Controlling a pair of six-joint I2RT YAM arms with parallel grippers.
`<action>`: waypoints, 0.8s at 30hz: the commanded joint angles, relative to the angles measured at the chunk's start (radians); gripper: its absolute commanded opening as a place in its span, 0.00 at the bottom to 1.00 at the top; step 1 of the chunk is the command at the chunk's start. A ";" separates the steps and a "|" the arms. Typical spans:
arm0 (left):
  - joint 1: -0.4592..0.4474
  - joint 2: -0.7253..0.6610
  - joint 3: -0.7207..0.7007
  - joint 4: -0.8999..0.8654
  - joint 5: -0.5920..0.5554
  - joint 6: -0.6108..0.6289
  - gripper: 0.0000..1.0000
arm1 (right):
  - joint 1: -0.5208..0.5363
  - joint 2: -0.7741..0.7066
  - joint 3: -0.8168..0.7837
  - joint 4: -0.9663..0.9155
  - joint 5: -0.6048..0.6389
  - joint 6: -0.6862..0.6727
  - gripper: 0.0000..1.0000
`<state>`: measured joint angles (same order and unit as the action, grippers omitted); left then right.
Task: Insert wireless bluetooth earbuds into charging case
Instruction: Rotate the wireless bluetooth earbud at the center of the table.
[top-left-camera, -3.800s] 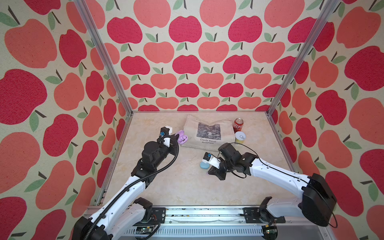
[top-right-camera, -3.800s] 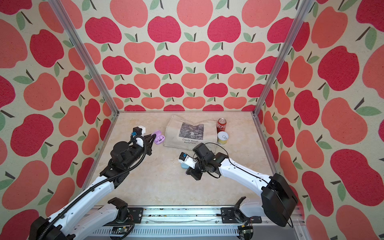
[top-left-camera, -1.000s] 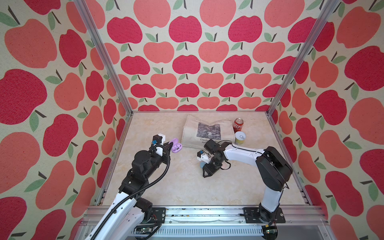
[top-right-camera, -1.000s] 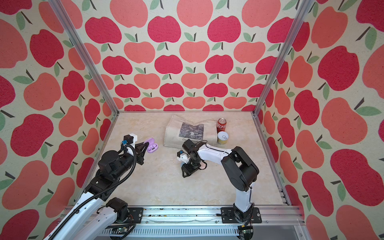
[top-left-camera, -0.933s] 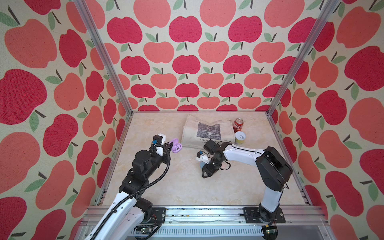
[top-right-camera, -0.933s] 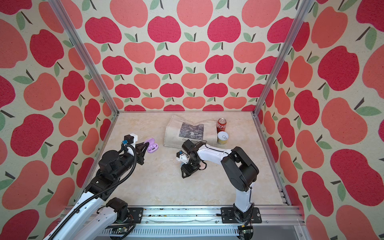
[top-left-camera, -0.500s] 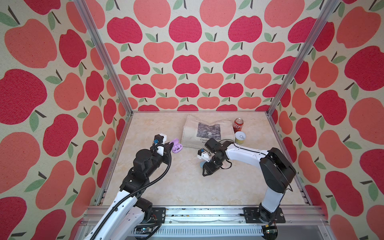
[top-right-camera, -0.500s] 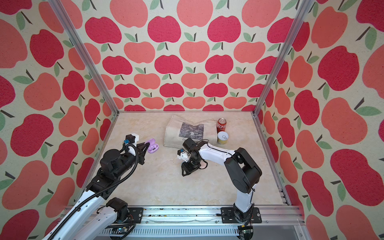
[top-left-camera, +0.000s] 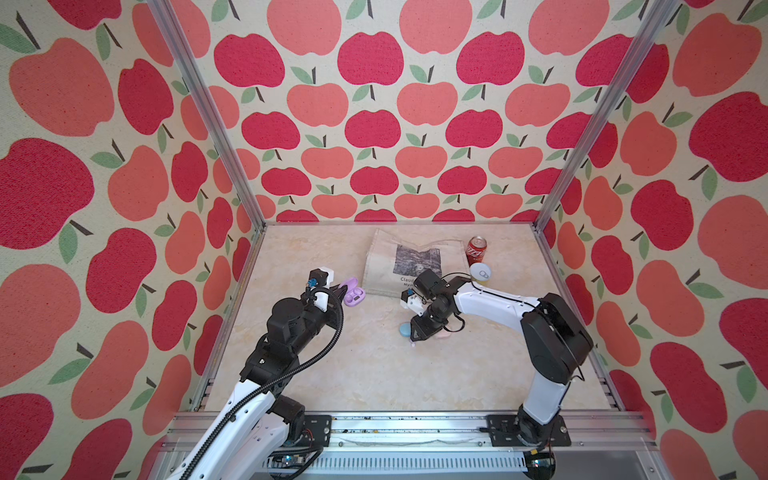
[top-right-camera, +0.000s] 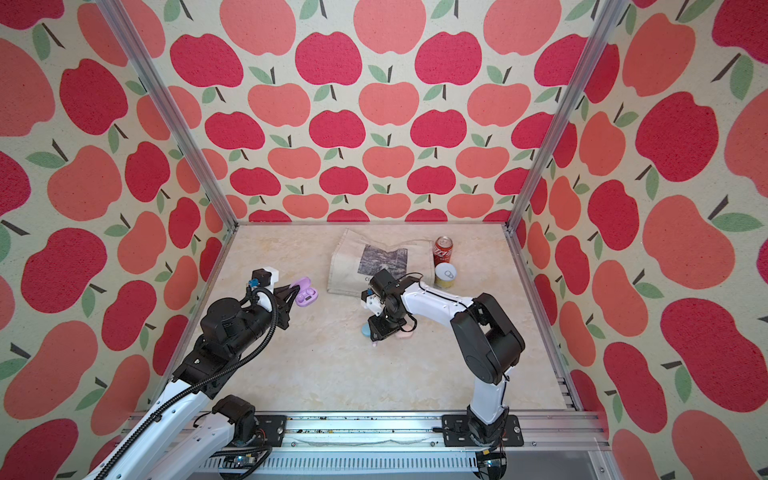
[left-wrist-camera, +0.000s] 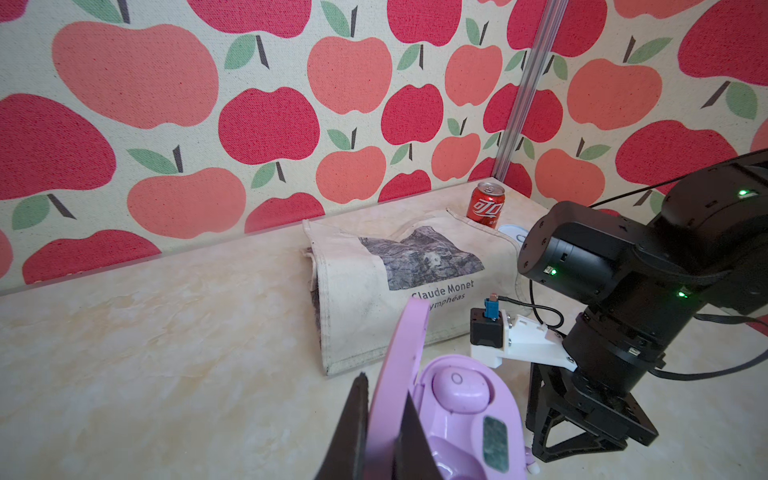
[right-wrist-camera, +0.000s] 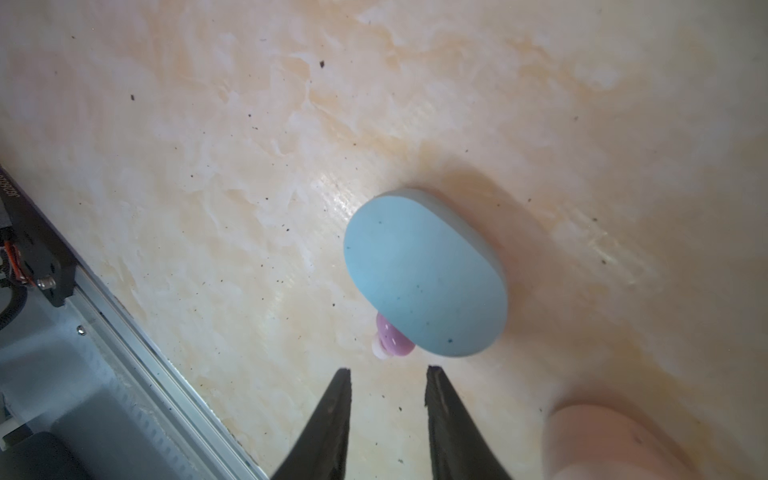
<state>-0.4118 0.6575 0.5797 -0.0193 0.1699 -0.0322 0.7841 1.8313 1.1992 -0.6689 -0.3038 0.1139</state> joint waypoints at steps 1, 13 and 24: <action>0.008 0.001 0.034 0.006 0.014 0.014 0.00 | 0.003 0.038 0.034 0.020 0.002 -0.022 0.33; 0.015 0.012 0.040 0.011 0.023 0.014 0.00 | 0.048 0.097 0.063 0.006 0.069 -0.055 0.40; 0.018 0.004 0.045 -0.002 0.023 0.019 0.00 | 0.109 0.137 0.074 -0.072 0.199 -0.116 0.37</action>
<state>-0.3996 0.6701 0.5831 -0.0193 0.1734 -0.0315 0.8776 1.9247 1.2785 -0.6811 -0.1596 0.0292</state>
